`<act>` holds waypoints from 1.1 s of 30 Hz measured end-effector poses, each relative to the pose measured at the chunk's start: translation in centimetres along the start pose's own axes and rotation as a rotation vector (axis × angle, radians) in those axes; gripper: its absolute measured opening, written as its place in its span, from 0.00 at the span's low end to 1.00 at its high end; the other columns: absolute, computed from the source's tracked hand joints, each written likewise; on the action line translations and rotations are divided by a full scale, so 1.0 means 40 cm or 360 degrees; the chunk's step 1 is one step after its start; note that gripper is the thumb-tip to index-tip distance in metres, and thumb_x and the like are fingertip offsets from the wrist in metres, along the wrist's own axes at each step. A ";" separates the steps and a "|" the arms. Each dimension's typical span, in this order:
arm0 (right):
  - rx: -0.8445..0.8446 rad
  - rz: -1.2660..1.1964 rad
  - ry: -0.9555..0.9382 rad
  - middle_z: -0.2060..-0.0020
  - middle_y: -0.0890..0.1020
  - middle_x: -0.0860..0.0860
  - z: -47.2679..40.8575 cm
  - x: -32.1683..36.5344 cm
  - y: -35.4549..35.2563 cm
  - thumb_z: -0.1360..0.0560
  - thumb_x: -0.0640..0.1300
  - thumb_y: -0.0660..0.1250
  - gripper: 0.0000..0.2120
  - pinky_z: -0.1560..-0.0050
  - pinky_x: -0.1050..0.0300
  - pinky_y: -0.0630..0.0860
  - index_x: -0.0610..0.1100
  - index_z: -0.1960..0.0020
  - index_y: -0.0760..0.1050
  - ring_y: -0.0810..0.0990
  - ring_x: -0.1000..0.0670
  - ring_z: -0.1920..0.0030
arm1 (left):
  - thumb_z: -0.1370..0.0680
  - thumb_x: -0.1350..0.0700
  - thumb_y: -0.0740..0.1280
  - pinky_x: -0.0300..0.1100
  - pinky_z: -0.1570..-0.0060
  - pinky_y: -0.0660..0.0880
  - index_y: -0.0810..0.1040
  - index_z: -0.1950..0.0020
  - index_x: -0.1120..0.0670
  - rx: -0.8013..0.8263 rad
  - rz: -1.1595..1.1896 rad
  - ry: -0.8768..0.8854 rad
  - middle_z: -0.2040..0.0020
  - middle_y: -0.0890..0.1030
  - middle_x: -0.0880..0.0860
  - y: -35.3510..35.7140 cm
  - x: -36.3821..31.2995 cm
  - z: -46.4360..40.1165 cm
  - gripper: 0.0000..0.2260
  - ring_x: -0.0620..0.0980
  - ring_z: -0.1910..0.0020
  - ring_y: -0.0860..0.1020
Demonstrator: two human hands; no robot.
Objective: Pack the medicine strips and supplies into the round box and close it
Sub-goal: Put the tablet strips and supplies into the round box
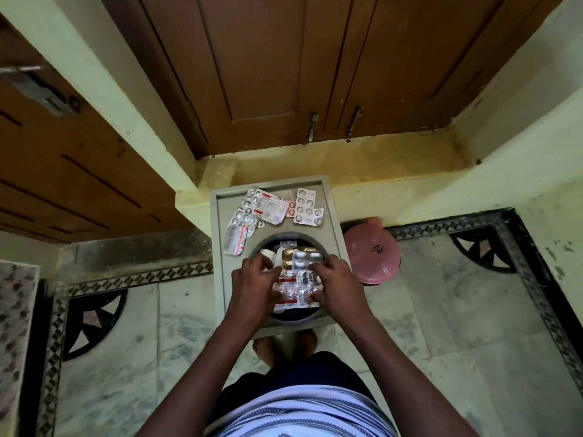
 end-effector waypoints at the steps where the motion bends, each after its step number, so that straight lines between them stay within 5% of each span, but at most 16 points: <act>1: -0.0006 0.0072 -0.0010 0.39 0.79 0.47 0.000 0.005 0.000 0.33 0.52 0.81 0.29 0.45 0.49 0.79 0.52 0.34 0.78 0.77 0.43 0.40 | 0.36 0.55 0.83 0.50 0.51 0.76 0.83 0.39 0.51 0.0054 -0.0012 -0.0002 0.44 0.77 0.54 0.008 0.004 -0.001 0.26 0.57 0.45 0.76; 12: -0.0028 0.0281 -0.0092 0.40 0.81 0.47 -0.001 0.030 -0.005 0.37 0.53 0.82 0.28 0.51 0.48 0.78 0.49 0.39 0.80 0.78 0.42 0.44 | 0.43 0.53 0.84 0.51 0.57 0.76 0.82 0.38 0.57 0.0070 -0.0457 0.0125 0.47 0.81 0.57 0.042 -0.016 0.008 0.34 0.60 0.48 0.78; 19: -0.0096 -0.0186 -0.0043 0.42 0.78 0.49 0.014 -0.003 -0.031 0.34 0.58 0.80 0.34 0.54 0.50 0.82 0.51 0.31 0.76 0.81 0.46 0.47 | 0.35 0.52 0.82 0.51 0.53 0.79 0.82 0.37 0.53 0.0041 -0.0023 -0.0020 0.44 0.80 0.54 0.004 0.006 0.001 0.27 0.57 0.44 0.78; 23: -0.0327 -0.0458 0.0025 0.49 0.80 0.50 -0.001 -0.020 -0.064 0.32 0.62 0.78 0.27 0.58 0.52 0.81 0.47 0.39 0.81 0.80 0.50 0.53 | 0.27 0.48 0.78 0.47 0.47 0.79 0.80 0.33 0.53 -0.0114 0.0300 -0.0093 0.40 0.79 0.51 -0.033 0.029 0.001 0.24 0.50 0.40 0.76; 28: -0.0416 -0.0686 0.0141 0.49 0.82 0.48 -0.106 -0.038 -0.082 0.24 0.59 0.72 0.20 0.53 0.50 0.81 0.45 0.43 0.82 0.81 0.49 0.52 | 0.19 0.56 0.69 0.45 0.47 0.77 0.83 0.41 0.56 -0.0515 0.0429 -0.0194 0.45 0.80 0.53 -0.093 0.086 -0.060 0.09 0.53 0.44 0.79; 33: -0.0263 -0.0606 0.0308 0.42 0.78 0.41 -0.261 -0.050 -0.069 0.24 0.55 0.73 0.23 0.43 0.46 0.79 0.43 0.35 0.79 0.79 0.40 0.42 | 0.21 0.61 0.70 0.46 0.47 0.74 0.80 0.38 0.60 -0.0496 0.0393 -0.0531 0.42 0.77 0.60 -0.078 0.189 -0.149 0.12 0.61 0.44 0.78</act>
Point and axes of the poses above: each hand's wrist, its own z-axis away from the middle knuckle, its own y-axis out of the palm, x = y × z, the point moved 5 cm from there along -z, towards the middle knuckle
